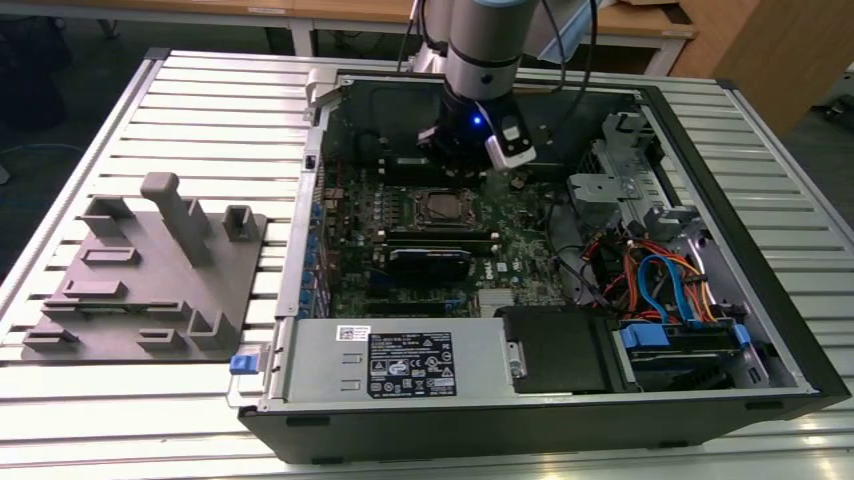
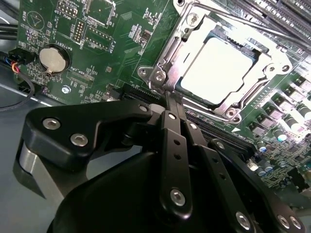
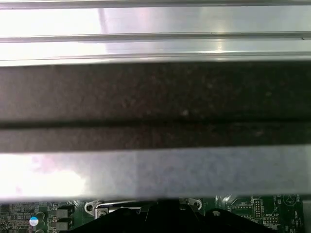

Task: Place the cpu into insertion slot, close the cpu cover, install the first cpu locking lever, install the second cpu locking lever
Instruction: 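Install the second cpu locking lever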

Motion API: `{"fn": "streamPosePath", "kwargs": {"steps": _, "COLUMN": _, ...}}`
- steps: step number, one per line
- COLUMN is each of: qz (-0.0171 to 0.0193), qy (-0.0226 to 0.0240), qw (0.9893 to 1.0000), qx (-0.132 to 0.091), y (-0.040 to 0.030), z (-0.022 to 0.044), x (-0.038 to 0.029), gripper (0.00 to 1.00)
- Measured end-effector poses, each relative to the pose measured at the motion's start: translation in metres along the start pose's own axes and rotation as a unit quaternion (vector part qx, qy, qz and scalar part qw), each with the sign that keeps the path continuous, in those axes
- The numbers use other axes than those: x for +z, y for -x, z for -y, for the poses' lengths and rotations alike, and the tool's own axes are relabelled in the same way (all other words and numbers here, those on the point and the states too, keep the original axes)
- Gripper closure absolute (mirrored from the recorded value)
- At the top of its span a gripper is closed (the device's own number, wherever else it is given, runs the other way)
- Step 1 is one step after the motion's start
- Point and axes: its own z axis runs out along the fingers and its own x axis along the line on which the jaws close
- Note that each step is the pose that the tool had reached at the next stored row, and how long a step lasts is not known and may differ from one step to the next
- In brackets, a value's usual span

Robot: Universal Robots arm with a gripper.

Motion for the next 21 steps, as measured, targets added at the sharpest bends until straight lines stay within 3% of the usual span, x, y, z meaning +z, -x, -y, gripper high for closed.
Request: {"fn": "streamPosePath", "kwargs": {"steps": 21, "qz": 0.0, "qy": 0.0, "qw": 1.0, "qx": 0.0, "y": 0.0002, "z": 0.0038, "x": -0.0025, "gripper": 0.9}}
